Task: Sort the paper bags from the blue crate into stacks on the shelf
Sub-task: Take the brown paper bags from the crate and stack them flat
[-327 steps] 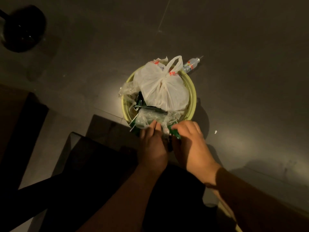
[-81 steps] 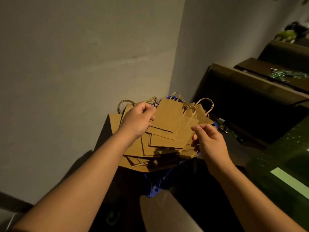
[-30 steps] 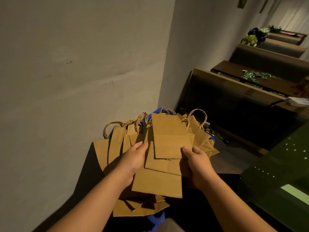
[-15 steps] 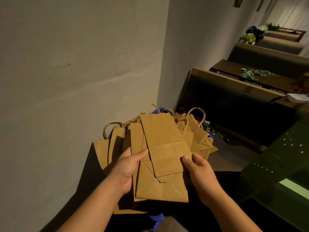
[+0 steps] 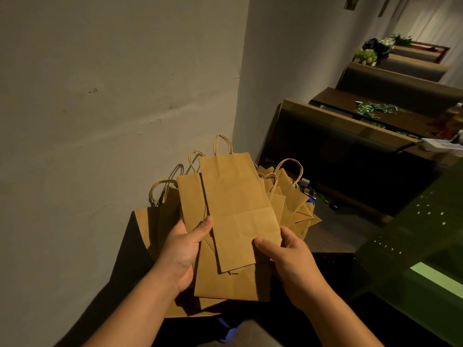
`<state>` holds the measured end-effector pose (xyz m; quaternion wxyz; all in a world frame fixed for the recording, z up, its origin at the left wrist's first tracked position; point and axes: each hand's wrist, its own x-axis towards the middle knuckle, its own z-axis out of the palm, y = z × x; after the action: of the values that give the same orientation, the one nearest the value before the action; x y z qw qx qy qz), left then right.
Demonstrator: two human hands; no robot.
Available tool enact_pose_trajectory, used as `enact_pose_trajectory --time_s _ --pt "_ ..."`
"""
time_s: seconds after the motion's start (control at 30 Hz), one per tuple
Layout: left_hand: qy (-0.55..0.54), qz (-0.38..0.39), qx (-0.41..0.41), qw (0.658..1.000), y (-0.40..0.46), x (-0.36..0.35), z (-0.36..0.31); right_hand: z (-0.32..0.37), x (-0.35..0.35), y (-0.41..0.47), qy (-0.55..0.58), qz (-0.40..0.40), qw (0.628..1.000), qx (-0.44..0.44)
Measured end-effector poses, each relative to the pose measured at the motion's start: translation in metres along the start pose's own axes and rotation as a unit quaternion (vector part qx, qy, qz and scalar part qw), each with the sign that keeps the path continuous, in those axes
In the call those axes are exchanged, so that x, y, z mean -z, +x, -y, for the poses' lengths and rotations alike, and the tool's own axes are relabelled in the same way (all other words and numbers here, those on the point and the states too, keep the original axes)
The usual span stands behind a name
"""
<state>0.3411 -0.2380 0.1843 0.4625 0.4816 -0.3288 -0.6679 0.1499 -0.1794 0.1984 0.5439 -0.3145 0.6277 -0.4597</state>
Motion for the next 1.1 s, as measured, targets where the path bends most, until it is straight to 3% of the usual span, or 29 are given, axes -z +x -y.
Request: enact_pose_trajectory --time_s 0.23,0.3,0.5,0.7,0.83,0.97,1.1 --pt "0.14 -0.048 -0.043 0.988 0.005 0.018 -0.015 0.028 0.015 0.003 -0.02 -0.075 0.991 0.107" --pt "0.143 -0.032 -0.057 0.988 0.005 0.017 -0.018 0.04 0.017 0.004 -0.044 -0.074 0.988 0.13" --pt "0.09 0.018 -0.025 0.995 -0.001 0.003 -0.019 0.038 0.012 0.009 -0.001 -0.034 0.998 0.061" --pt "0.107 -0.036 0.021 0.993 0.007 0.008 -0.01 0.02 0.015 0.003 0.017 -0.019 0.999 -0.033" --pt "0.096 -0.06 0.02 0.993 0.006 0.009 -0.011 0.018 0.027 -0.004 0.083 -0.075 0.994 0.017" --pt "0.101 -0.068 0.005 0.993 0.007 0.006 -0.009 0.026 0.024 -0.014 -0.005 -0.186 0.968 0.166" --pt "0.072 -0.052 0.009 0.996 0.006 -0.002 -0.008 0.032 0.014 -0.022 -0.244 -0.137 0.927 0.251"
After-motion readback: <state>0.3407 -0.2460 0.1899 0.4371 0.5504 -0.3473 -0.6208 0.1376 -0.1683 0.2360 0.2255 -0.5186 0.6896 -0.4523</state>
